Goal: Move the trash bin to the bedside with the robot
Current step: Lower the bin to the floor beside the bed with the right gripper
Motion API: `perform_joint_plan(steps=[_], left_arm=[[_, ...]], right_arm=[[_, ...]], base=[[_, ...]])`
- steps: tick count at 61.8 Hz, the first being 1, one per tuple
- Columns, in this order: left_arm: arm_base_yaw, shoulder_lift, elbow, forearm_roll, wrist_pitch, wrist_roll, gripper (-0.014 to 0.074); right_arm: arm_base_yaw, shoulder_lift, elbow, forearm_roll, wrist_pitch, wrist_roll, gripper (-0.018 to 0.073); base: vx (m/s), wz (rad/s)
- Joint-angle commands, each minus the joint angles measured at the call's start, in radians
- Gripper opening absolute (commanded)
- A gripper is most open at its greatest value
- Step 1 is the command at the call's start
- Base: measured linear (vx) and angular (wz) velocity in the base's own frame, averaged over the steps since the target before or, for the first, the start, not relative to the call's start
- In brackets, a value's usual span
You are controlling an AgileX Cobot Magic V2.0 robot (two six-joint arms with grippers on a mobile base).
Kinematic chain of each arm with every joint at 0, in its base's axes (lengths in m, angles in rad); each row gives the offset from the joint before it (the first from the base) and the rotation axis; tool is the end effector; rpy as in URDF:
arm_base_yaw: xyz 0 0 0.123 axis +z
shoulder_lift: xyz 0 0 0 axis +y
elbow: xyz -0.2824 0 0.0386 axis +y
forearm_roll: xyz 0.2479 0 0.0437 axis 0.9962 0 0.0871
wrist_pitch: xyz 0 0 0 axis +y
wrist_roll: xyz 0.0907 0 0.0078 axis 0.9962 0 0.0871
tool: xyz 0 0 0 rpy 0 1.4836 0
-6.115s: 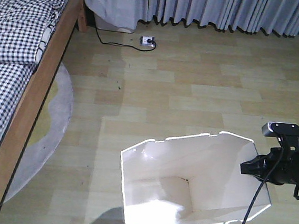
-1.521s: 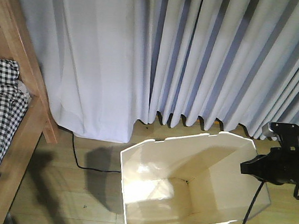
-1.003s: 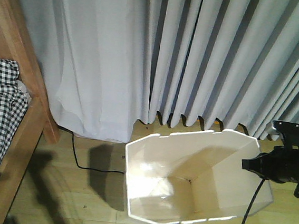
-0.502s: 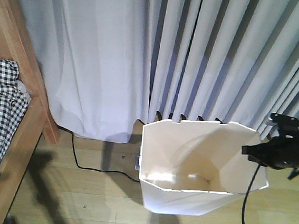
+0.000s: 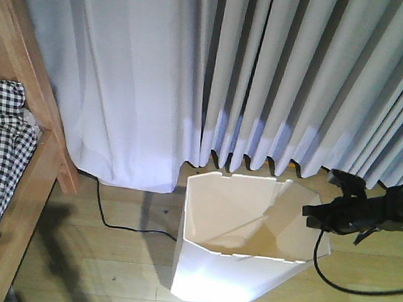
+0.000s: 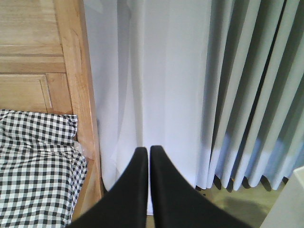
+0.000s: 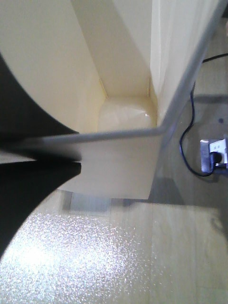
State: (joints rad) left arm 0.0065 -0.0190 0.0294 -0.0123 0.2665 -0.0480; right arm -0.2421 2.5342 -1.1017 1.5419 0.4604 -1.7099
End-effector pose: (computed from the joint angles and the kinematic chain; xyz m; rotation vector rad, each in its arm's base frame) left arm 0.0546 0.0001 0.1801 -0.0561 1.7598 -0.0417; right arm 0.3480 -0.0442 -0.0667 0.0294 2.7871 0.5782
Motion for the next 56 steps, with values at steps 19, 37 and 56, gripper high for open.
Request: perform_joint_plan(steps=[19,37,56], left_arm=[[-0.002,-0.01,0.029,-0.004,-0.073,-0.008,-0.0006],[-0.002,-0.01,0.029,-0.004,-0.073,-0.008,-0.0006],[-0.002,-0.01,0.029,-0.004,-0.073,-0.008,-0.0006]], right_arm=[[-0.004,0.188,-0.264,0.032,0.223,0.063,-0.0003],[-0.004,0.347,-0.423,0.048,0.236,0.126,-0.0003],[0.002,0.432,-0.55,0.1,0.231,0.125,-0.0003]], base=[[0.0,0.0],[0.0,0.0],[0.0,0.0]])
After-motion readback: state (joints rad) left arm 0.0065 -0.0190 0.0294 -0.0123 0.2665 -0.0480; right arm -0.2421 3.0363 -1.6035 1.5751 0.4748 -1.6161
